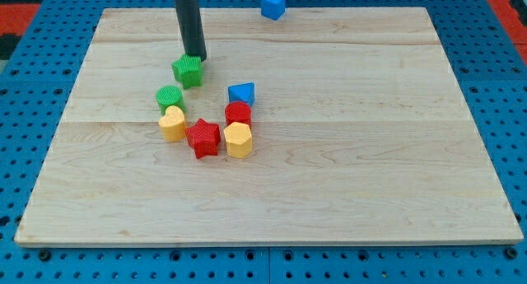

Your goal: Move the green star in between green circle and blue triangle

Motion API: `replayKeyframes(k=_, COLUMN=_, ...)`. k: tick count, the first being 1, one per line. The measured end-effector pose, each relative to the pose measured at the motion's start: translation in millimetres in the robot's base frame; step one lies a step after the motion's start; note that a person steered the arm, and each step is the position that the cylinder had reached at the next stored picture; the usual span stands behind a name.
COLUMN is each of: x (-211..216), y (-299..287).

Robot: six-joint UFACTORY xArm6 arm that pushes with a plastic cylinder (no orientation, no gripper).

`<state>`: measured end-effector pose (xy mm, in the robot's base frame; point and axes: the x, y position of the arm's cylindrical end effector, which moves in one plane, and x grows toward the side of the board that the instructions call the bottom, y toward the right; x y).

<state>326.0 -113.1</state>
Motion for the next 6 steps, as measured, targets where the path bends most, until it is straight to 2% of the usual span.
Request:
replayKeyframes(k=1, x=-16.3, y=-35.7)
replayKeyframes(k=2, x=-7.2, y=-53.2)
replayKeyframes(k=4, x=45.7, y=-2.8)
replayKeyframes(k=5, x=41.6, y=0.2)
replayKeyframes(k=6, x=3.1, y=26.6)
